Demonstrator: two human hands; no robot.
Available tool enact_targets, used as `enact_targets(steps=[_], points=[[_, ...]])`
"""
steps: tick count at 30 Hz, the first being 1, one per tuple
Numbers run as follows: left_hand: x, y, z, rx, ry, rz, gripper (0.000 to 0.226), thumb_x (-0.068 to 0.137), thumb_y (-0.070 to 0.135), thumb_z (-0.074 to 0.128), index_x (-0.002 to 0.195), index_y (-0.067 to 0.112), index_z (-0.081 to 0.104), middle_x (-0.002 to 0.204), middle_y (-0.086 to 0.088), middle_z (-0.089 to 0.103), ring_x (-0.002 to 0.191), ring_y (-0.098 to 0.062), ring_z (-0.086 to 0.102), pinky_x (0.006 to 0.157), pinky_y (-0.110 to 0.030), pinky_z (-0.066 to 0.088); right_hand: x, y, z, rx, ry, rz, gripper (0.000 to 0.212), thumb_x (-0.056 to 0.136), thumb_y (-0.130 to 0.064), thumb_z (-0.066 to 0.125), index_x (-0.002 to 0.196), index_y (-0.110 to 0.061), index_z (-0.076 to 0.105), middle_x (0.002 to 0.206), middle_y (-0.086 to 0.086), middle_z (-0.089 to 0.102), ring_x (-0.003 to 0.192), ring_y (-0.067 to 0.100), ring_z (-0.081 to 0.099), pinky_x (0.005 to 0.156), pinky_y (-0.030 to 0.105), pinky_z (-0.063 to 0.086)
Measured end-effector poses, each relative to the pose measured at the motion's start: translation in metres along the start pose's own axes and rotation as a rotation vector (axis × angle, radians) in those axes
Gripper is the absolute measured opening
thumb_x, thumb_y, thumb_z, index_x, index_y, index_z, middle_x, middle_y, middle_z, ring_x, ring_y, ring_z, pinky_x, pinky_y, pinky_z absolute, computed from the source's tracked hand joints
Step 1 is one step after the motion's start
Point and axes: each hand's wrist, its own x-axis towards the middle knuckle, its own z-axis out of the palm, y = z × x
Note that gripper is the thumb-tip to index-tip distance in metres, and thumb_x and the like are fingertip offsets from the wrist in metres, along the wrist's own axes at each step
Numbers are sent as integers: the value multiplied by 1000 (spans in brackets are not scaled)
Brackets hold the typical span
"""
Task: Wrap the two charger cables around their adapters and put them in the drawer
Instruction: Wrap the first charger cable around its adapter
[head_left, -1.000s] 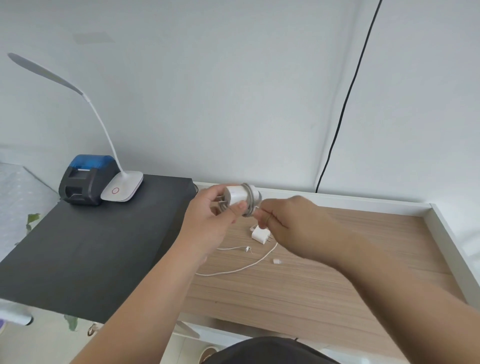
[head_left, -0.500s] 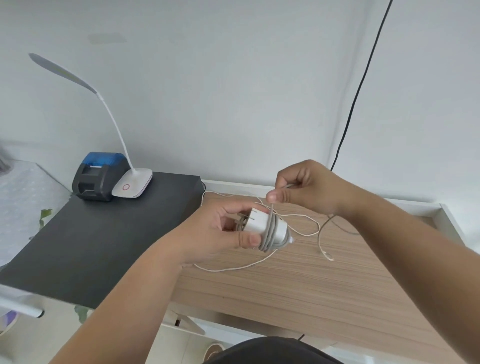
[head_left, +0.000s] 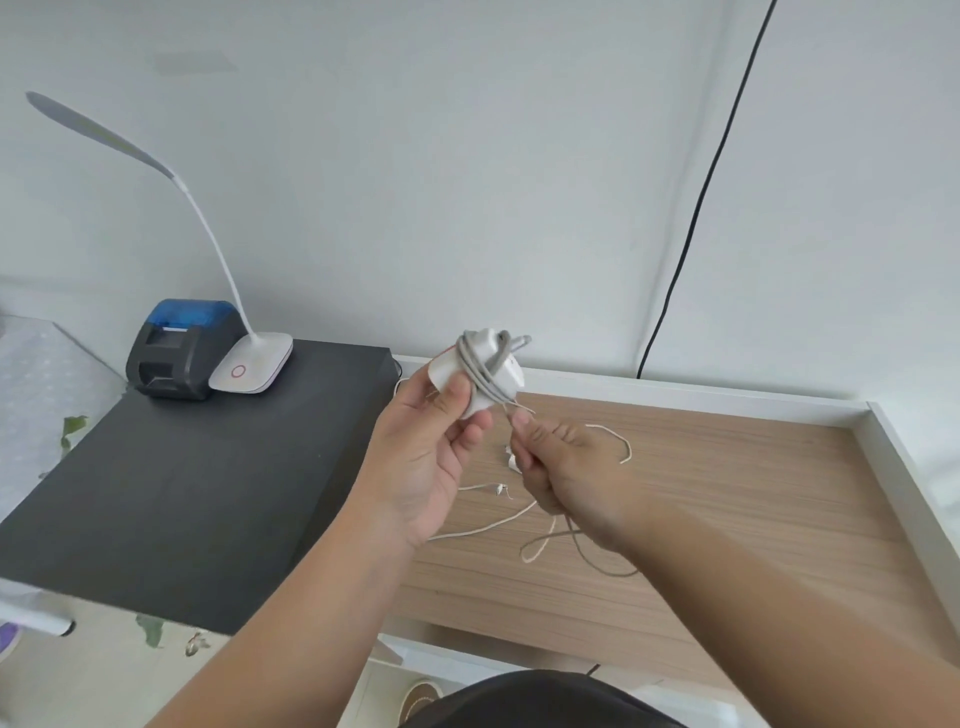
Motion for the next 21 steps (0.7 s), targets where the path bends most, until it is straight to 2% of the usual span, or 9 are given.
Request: enact_targets(steps=[3,5,8,10,12,14,17,19,21], points=[[6,-1,1,-20,89,18,23,79,22,65,101,16,69,86,4,69,64,-6,58,58,-13,50,-9,4,9,-41,41,54,42,102,-32,38,65,-15,47,43,0,27,34,8,20,36,17,15],[11,-6,-1,41,155,50,22,82,21,67,103,15,69,87,3,67,65,-7,58,59,-14,50,-14,4,12,-225,87,58,38,102,-31,39,69,-17,53,44,-6,32,37,7,26,38,19,22],[19,-20,-10,302,282,161,25,84,14,73,108,16,67,88,3,68,70,-12,58,64,-21,50,-20,-4,12,-602,126,29,28,99,-30,45,77,-24,61,47,-11,38,44,6,34,45,18,30],[22,-29,-21,566,307,245,30,79,21,77,107,27,67,99,2,67,78,-20,63,71,-29,54,-21,-15,9,-749,114,14,24,98,-30,47,79,-27,62,41,-11,43,41,5,38,45,17,29],[24,-31,-30,788,250,303,32,77,29,76,105,40,65,103,7,60,85,-24,65,75,-35,54,-22,-28,2,-915,138,13,22,95,-34,50,80,-28,64,43,-22,50,43,3,43,48,20,31],[23,-30,-36,951,176,370,37,78,28,76,105,48,62,98,13,50,86,-17,62,73,-29,53,-22,-42,-7,-1037,175,6,20,93,-37,51,83,-28,66,48,-17,52,47,1,43,53,26,33],[20,-25,-44,1122,2,485,42,81,20,77,111,46,62,99,11,45,91,-8,56,74,-15,47,-20,-58,-16,-1211,201,-79,20,94,-41,50,87,-30,66,54,-11,51,55,3,46,60,27,39],[19,-22,-46,1234,-114,513,41,80,27,76,115,44,62,101,10,46,99,-11,55,79,-18,47,-15,-62,-19,-1330,182,-211,21,93,-43,51,89,-30,67,51,-10,49,54,5,47,57,26,39],[19,-18,-45,1255,-233,453,44,78,29,75,117,44,59,99,12,45,97,-9,54,79,-19,47,-9,-62,-24,-1369,133,-311,21,91,-46,55,88,-30,68,45,-10,43,48,3,44,50,23,32]])
